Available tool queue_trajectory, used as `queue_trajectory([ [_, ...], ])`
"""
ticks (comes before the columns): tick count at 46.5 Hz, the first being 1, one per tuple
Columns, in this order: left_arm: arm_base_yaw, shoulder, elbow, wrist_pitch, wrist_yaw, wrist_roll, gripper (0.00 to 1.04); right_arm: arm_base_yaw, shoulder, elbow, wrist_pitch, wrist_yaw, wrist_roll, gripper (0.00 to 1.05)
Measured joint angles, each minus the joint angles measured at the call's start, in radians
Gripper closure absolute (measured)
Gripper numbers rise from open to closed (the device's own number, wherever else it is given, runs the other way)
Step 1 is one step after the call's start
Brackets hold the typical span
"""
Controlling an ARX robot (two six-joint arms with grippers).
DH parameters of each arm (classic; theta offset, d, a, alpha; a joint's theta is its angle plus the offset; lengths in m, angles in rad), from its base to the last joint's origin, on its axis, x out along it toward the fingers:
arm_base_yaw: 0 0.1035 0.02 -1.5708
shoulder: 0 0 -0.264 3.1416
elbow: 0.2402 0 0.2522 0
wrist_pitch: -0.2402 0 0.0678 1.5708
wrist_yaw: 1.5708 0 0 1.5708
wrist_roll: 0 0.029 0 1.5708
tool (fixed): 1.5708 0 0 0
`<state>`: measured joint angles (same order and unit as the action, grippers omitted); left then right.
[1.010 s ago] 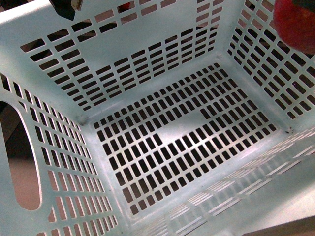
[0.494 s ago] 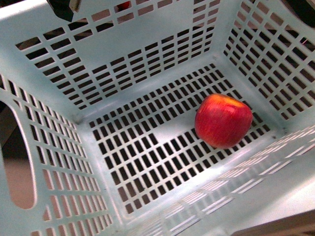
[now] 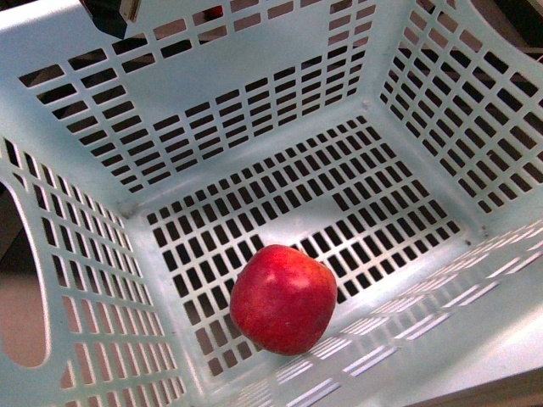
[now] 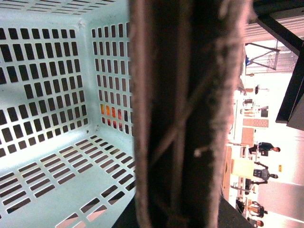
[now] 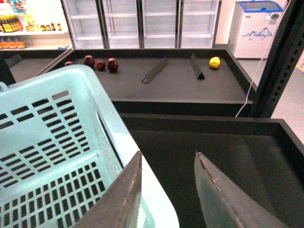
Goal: Pick apple with right arm and hold basket with left
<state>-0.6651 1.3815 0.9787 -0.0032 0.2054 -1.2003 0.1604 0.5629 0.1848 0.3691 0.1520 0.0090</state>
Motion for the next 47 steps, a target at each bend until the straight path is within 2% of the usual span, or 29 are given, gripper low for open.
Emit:
queue_trajectory([
  [3,0.000,0.000,0.000,0.000,-0.001,0.000,0.99,-0.020,-0.029,-0.025,-0.002,-0.019,-0.005,1.03],
  [8,0.000,0.000,0.000,0.000,-0.002,-0.001,0.99,-0.054,-0.079,-0.062,-0.016,-0.052,-0.005,1.03],
  [11,0.000,0.000,0.000,0.000,0.000,-0.002,0.99,-0.110,-0.105,-0.077,-0.029,-0.133,-0.006,1.03],
  [15,0.000,0.000,0.000,0.000,-0.002,-0.001,0.99,-0.151,-0.137,-0.093,-0.040,-0.141,-0.006,1.03],
  [47,0.000,0.000,0.000,0.000,-0.002,-0.001,0.99,-0.157,-0.364,-0.163,-0.169,-0.150,-0.006,1.03],
])
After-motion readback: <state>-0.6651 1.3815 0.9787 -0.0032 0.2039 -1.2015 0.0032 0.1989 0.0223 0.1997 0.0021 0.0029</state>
